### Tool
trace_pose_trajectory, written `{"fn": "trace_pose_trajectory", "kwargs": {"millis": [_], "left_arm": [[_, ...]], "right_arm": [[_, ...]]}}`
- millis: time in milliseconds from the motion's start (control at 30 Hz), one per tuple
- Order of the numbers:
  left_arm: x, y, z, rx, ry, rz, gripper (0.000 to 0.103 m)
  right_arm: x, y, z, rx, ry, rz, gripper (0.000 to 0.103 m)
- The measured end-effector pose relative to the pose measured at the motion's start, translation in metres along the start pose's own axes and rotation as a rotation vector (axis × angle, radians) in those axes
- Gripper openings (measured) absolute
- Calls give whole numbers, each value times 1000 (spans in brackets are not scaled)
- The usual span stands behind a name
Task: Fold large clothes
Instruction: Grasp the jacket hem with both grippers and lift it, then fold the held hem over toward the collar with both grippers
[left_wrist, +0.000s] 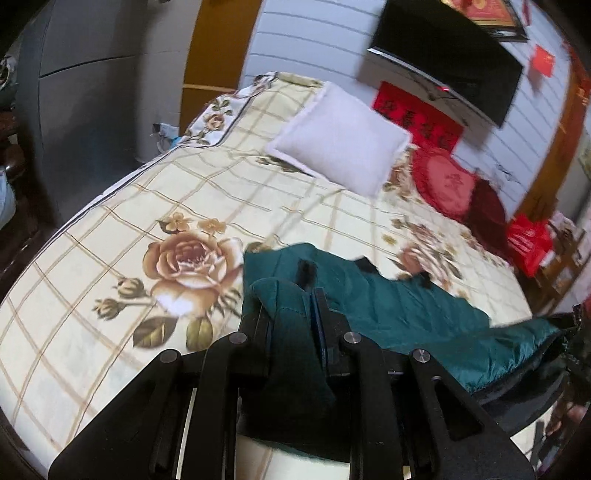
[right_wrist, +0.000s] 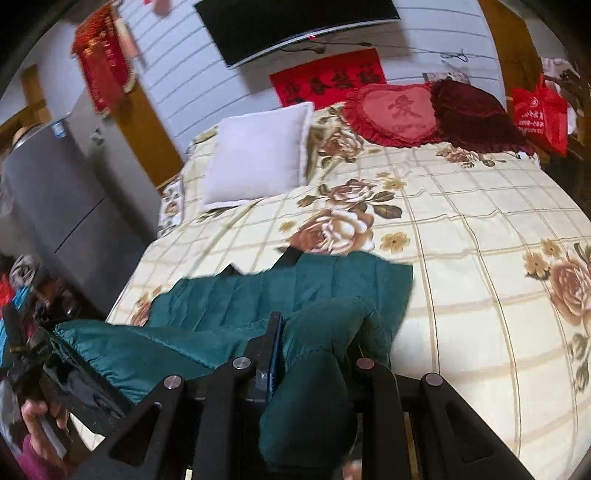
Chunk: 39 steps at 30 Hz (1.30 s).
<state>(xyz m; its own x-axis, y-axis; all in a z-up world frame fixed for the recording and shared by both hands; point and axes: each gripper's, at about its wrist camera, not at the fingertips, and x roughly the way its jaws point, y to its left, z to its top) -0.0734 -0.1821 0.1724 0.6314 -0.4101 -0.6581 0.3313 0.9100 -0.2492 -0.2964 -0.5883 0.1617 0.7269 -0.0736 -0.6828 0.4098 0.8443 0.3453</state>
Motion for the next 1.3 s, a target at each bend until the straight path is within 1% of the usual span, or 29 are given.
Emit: {"fn": "trace_pose_trajectory", "kwargs": {"millis": [100, 200, 367, 467, 567, 667, 700, 767, 800, 833, 867, 967, 1000, 1033, 1100, 1167, 1200, 1267, 1300], "left_arm": [[32, 0, 11, -4, 3, 61, 17], [71, 4, 18, -19, 40, 84, 17], [117, -2, 16, -4, 75, 141, 17], [135, -3, 11, -2, 88, 160, 17], [141, -4, 8, -9, 89, 161, 17], [142, -2, 8, -26, 91, 143, 18], [141, -1, 8, -30, 93, 136, 18], [140, 0, 9, -37, 99, 120, 18], [140, 1, 9, -43, 102, 111, 19], [139, 1, 10, -48, 105, 104, 20], [138, 3, 11, -56, 112, 89, 22], [132, 11, 15, -96, 126, 32, 27], [128, 16, 17, -122, 131, -1, 29], [124, 19, 19, -143, 133, -29, 32], [116, 25, 21, -181, 133, -80, 38], [106, 34, 24, -232, 127, -139, 43], [101, 37, 24, -251, 118, -148, 44], [88, 46, 26, -290, 81, -150, 59], [78, 50, 26, -311, 49, -145, 62]], "right_arm": [[36, -10, 18, 32, 17, -54, 20], [72, -26, 28, 85, 48, -65, 20], [120, -43, 26, 127, 91, -103, 20], [137, -50, 19, 138, 105, -95, 22], [136, -54, 15, 144, 91, -57, 28], [127, -58, 17, 166, 96, -23, 33], [121, -58, 17, 172, 92, -13, 37], [105, -56, 19, 160, 69, 9, 48], [97, -54, 19, 152, 57, 14, 62], [85, -52, 18, 141, 32, 8, 80], [72, -49, 16, 130, -2, 1, 83], [38, -42, 9, 94, -75, 3, 83], [31, -40, 6, 79, -90, 5, 83], [23, -33, 1, 49, -108, 17, 83], [20, -17, -8, -17, -92, 48, 83], [32, 14, -18, -134, -30, 51, 83], [40, 29, -22, -188, -9, 43, 83], [57, 58, -26, -282, 13, 10, 83], [68, 74, -25, -313, 7, 0, 83]]}}
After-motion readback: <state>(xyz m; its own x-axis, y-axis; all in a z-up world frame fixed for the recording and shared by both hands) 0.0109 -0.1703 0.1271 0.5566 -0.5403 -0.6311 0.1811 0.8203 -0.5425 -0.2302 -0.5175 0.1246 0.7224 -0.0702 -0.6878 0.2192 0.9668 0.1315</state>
